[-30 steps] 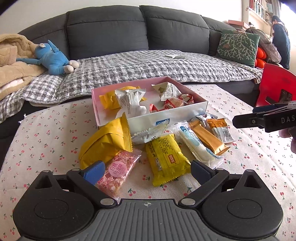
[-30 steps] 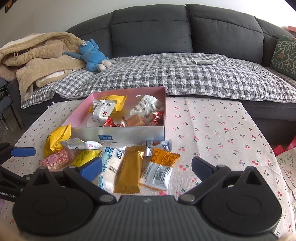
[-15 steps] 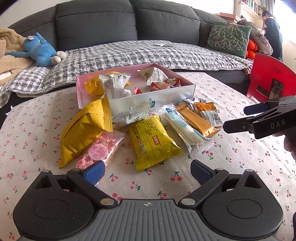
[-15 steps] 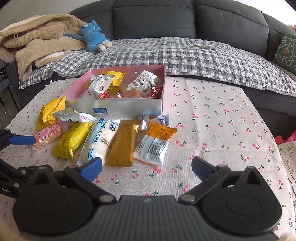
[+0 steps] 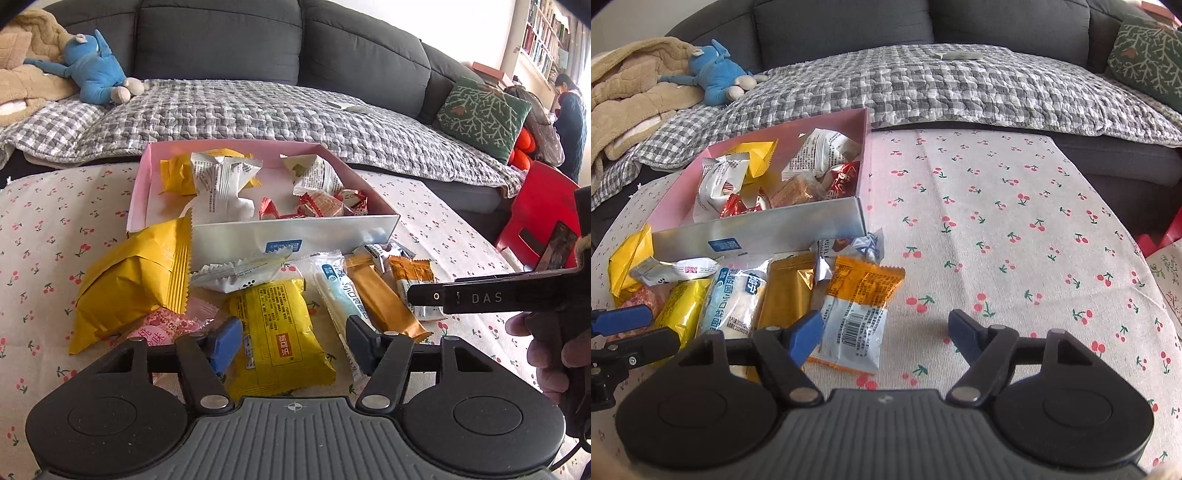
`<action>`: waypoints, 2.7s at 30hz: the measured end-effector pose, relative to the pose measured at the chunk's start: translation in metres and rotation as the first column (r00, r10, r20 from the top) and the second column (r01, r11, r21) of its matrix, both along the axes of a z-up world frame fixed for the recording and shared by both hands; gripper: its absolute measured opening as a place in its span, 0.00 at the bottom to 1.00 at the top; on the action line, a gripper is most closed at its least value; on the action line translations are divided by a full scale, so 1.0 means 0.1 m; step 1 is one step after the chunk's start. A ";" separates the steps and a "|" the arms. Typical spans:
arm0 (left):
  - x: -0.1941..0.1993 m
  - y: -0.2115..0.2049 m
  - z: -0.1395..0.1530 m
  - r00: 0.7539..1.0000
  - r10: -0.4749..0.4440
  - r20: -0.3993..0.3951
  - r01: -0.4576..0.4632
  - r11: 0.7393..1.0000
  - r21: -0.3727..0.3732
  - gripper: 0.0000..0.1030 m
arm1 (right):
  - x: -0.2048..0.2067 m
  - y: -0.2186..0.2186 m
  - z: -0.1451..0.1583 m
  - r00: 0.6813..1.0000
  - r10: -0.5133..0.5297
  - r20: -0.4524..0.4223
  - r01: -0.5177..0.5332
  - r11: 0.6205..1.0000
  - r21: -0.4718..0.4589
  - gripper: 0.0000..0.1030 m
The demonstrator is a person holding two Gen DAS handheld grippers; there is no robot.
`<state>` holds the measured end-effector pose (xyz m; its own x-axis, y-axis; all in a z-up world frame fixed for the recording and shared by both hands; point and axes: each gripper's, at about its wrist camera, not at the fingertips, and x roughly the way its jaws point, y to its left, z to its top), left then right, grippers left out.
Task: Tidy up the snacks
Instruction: 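Grasp the yellow red-labelled pack with the left gripper while the right grasps the orange-topped pack, then carry both packs into the pink box and open both grippers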
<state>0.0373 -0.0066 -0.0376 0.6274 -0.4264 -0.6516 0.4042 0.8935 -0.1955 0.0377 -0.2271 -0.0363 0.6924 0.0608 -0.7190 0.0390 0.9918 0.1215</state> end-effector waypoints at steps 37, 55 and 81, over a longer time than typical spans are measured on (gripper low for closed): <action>0.01 0.01 -0.04 0.993 0.029 -0.110 -0.021 0.997 0.072 0.46 | -0.09 0.07 0.17 0.998 0.054 -0.019 -0.054 0.999 -0.006 0.35; -0.20 0.07 0.24 0.996 -0.023 -0.090 0.024 1.000 0.013 0.46 | -0.18 0.08 0.38 0.997 0.071 -0.011 -0.070 0.995 0.077 0.35; 0.43 0.14 0.93 0.998 0.063 0.029 -0.062 0.997 -0.034 0.46 | 0.49 0.06 0.69 0.997 0.047 0.066 -0.069 0.921 0.383 0.36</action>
